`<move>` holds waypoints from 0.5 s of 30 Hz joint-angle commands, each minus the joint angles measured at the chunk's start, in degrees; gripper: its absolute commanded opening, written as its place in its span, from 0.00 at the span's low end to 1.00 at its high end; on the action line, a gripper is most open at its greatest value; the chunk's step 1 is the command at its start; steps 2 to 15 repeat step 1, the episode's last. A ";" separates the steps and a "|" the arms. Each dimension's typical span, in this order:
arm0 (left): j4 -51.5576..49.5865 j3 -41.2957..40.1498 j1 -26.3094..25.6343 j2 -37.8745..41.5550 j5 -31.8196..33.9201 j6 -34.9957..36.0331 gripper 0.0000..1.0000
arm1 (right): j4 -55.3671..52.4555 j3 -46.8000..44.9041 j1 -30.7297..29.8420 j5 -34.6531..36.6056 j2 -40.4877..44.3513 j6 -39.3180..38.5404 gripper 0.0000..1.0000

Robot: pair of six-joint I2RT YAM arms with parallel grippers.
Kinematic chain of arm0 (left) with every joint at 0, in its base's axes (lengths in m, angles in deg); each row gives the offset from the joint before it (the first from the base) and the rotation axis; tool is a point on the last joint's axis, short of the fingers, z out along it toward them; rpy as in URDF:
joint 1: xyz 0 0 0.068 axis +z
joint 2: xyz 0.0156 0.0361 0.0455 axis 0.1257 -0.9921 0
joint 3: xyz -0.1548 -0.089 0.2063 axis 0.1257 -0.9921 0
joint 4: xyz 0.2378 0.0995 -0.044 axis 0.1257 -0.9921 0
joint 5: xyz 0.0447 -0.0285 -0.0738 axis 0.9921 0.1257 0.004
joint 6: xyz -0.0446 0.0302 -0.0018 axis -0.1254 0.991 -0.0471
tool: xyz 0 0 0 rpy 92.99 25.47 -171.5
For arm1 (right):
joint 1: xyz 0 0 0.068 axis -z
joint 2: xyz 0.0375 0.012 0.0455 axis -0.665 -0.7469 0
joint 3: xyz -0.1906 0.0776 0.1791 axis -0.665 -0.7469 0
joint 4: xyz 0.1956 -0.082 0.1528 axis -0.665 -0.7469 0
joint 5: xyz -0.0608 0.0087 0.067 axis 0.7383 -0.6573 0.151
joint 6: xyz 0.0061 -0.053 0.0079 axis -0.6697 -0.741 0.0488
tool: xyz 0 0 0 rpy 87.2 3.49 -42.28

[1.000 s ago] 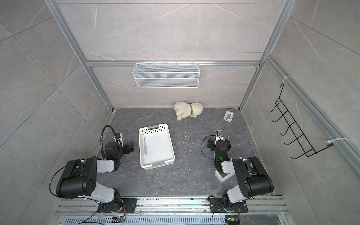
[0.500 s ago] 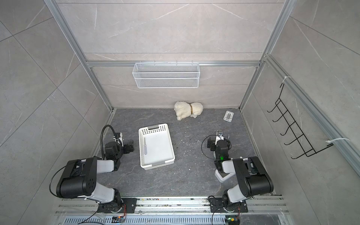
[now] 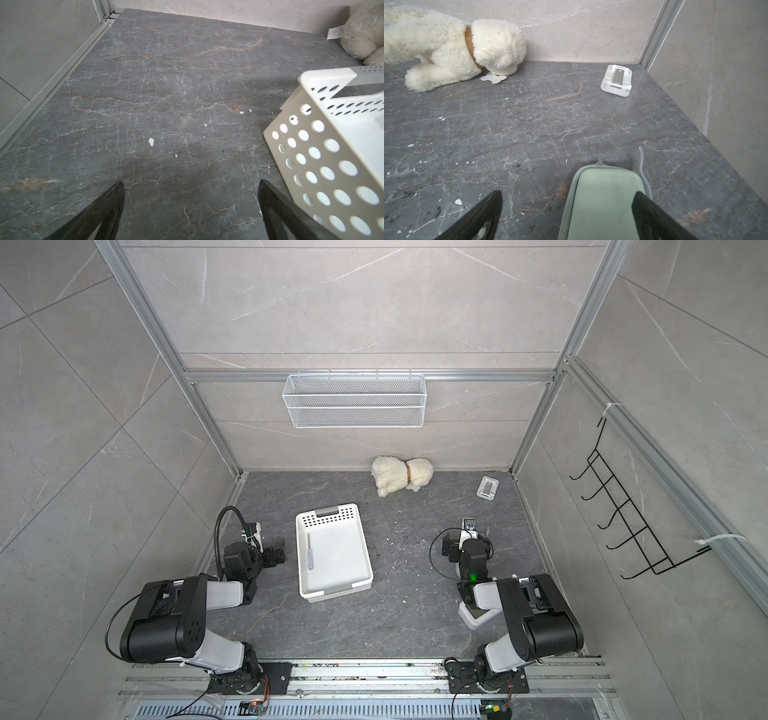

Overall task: Put the screwdriver in the bin
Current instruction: Reset both arms

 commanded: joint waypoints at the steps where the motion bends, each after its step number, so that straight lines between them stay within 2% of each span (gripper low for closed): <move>1: 2.92 0.86 -0.13 0.61 0.90 0.74 1.00 | -0.47 0.95 0.16 -0.85 0.03 0.54 0.99; 15: 2.92 0.86 -0.13 0.61 0.90 0.74 1.00 | -0.47 0.95 0.16 -0.85 0.03 0.54 0.99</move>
